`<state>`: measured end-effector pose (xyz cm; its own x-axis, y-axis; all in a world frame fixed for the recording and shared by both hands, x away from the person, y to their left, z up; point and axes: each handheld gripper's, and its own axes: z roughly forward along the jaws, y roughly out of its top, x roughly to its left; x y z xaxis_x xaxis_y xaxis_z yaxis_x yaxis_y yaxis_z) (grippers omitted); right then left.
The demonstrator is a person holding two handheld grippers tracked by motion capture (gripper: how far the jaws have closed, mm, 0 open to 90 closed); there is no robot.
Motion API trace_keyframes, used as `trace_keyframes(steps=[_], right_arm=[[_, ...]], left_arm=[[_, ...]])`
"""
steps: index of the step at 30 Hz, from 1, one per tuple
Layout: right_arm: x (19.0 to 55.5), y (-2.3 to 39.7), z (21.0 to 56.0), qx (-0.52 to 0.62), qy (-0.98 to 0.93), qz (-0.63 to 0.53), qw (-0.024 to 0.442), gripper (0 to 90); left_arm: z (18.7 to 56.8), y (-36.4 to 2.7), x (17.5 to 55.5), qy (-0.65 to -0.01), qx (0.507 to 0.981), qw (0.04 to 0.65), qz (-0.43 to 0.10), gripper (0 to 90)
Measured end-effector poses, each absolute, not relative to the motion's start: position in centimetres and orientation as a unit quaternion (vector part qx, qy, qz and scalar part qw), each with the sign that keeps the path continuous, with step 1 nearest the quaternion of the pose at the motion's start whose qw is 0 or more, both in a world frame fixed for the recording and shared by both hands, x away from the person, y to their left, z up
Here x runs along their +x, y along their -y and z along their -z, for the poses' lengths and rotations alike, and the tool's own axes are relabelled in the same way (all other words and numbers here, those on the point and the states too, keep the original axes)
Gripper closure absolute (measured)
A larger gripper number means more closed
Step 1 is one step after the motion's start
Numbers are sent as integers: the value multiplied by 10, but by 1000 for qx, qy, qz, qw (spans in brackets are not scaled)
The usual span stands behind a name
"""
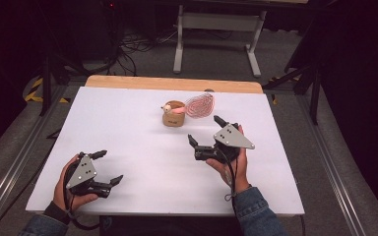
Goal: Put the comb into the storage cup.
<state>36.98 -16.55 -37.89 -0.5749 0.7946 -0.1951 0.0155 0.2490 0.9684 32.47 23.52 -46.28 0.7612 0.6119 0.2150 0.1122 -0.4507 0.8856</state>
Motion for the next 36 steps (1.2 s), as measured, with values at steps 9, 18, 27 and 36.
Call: trace_keyframes(steps=[9, 18, 27, 36], right_arm=[[365, 165, 378, 282, -708, -536, 364, 35], [357, 166, 376, 274, -713, -529, 370, 41], [349, 171, 375, 266, -715, -525, 378, 48], [340, 175, 376, 256, -719, -520, 384, 51]], left_arm=[[463, -235, 325, -223, 810, 474, -263, 70], [463, -235, 325, -222, 810, 474, -263, 69], [463, -235, 325, -223, 810, 474, -263, 69], [463, -235, 325, -222, 810, 475, -264, 68]])
